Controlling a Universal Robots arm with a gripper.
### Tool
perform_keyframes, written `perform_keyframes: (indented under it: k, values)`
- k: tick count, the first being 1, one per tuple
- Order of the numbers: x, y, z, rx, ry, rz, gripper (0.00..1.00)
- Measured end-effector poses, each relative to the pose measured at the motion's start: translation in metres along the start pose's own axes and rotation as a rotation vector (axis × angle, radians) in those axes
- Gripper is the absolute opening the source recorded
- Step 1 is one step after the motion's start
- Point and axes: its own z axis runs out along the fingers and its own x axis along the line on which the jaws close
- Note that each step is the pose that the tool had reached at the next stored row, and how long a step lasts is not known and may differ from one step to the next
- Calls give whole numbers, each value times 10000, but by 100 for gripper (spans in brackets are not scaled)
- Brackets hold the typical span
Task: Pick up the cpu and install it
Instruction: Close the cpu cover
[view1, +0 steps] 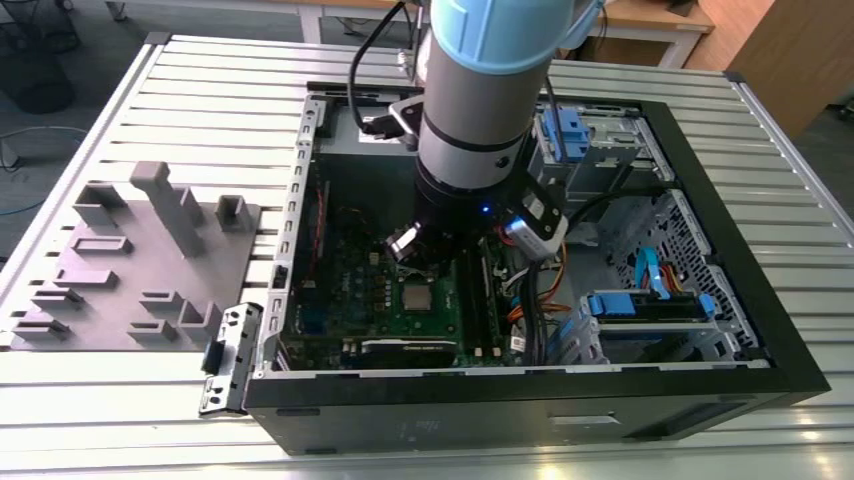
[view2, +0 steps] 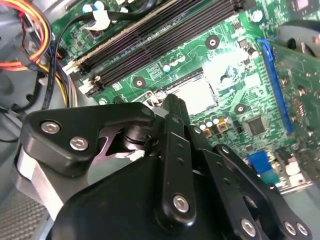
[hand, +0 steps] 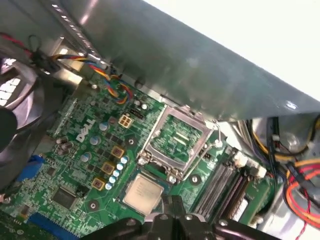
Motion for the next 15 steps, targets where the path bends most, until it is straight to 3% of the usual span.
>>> perform_keyframes:
  k: [4, 10, 15]
  values:
    - [0, -1, 5, -4, 23, -565, 11]
    - [-10, 10, 8, -6, 21, -575, 11]
    - [-67, 18, 11, -6, 22, -577, 11]
